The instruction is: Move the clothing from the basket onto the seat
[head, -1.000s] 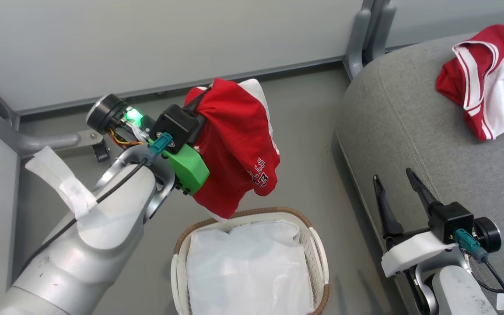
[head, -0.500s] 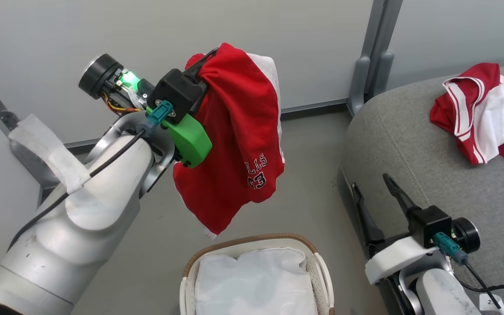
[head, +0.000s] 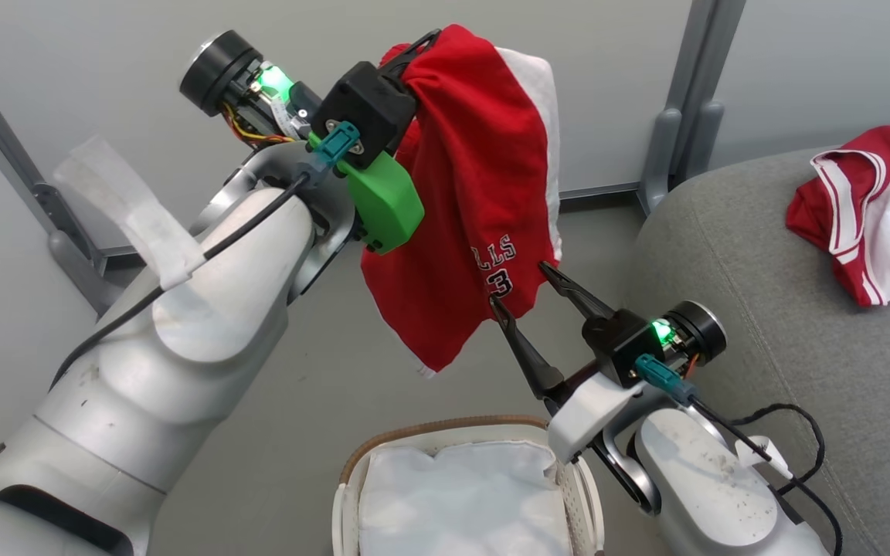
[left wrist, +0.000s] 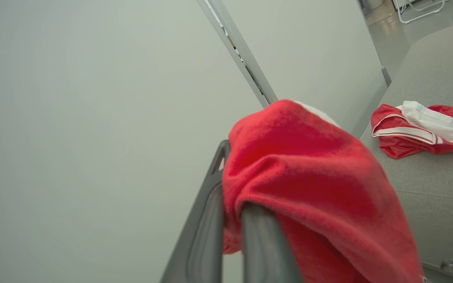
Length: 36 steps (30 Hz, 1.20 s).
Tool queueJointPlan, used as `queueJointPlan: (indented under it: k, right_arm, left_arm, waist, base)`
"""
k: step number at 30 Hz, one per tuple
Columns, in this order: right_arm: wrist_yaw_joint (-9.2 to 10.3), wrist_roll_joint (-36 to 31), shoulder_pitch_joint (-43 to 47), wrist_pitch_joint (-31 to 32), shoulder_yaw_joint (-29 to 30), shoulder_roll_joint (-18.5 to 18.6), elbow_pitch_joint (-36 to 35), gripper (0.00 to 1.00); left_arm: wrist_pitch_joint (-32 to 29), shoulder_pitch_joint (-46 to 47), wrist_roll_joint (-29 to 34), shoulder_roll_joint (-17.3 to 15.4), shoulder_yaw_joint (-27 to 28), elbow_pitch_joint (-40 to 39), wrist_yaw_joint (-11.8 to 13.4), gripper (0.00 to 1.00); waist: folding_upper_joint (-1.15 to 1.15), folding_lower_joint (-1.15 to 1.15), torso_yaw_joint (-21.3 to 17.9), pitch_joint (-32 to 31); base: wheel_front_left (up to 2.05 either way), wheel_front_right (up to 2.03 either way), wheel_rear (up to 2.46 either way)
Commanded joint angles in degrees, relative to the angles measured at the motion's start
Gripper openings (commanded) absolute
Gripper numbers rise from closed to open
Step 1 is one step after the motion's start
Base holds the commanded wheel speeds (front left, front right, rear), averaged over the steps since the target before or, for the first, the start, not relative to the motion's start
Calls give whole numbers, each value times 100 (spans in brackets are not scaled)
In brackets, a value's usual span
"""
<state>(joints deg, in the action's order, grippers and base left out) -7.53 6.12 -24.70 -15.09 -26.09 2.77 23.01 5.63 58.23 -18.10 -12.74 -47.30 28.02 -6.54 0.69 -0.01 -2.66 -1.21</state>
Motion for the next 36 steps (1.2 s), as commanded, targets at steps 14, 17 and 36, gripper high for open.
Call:
queueJointPlan:
  k: [14, 17, 36]
  right_arm:
    - [8, 239, -678, -12, 89, 25, 570, 100]
    - [8, 97, -798, -12, 264, 22, 673, 100]
    - [8, -97, -1277, -12, 604, 21, 816, 0]
  left_arm:
    - [62, 397, -59, 628, -294, 404, -12, 0]
    - [49, 398, -99, 677, -336, 398, -12, 0]
    - [89, -56, -406, 482, -423, 251, 16, 0]
  waist:
    - [-69, 1, 516, -90]
    - [-69, 1, 558, -95]
    - [-69, 1, 552, 8]
  base:
    - [0, 0, 0]
    - [0, 0, 0]
    - [0, 0, 0]
